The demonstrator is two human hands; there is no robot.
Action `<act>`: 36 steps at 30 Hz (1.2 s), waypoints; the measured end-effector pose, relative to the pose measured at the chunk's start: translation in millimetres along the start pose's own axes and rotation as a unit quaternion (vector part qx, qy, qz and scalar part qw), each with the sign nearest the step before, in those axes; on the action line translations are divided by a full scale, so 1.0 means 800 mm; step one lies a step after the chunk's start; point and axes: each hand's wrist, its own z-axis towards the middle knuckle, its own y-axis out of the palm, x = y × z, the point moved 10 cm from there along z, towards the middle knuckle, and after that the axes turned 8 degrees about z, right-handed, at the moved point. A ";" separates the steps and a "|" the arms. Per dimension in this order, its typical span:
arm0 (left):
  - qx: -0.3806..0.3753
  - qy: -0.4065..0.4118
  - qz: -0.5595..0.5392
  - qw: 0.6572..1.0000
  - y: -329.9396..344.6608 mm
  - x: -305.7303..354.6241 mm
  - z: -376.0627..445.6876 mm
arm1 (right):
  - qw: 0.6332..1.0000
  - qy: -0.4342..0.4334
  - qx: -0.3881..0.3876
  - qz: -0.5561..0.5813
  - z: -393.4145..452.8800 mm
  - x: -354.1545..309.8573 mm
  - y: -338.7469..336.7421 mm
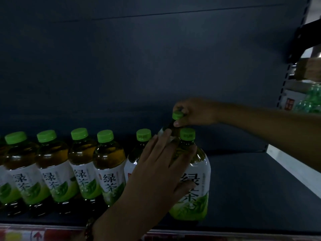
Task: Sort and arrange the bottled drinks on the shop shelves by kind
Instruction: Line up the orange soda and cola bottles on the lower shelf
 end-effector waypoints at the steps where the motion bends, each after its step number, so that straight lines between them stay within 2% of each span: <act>1: 0.003 0.000 0.000 1.000 0.000 -0.001 0.000 | 1.000 0.003 0.000 -0.006 -0.009 0.003 -0.004; 5: 0.008 -0.001 -0.009 1.000 0.001 -0.001 -0.001 | 0.998 0.033 -0.002 -0.057 -0.046 0.026 -0.020; 9: 0.010 0.001 -0.018 1.000 0.005 0.000 -0.003 | 0.997 0.063 -0.015 -0.038 -0.090 0.049 -0.033; 17: 0.020 -0.001 -0.035 0.999 0.006 0.003 -0.008 | 0.996 0.080 0.031 -0.014 -0.169 0.047 -0.044; 25: 0.028 -0.005 -0.032 0.999 0.006 0.007 -0.011 | 0.988 0.115 0.096 -0.022 -0.204 0.029 -0.039; 36: 0.036 -0.020 -0.071 0.997 0.007 0.007 -0.014 | 0.936 0.204 0.285 -0.026 -0.237 0.022 -0.015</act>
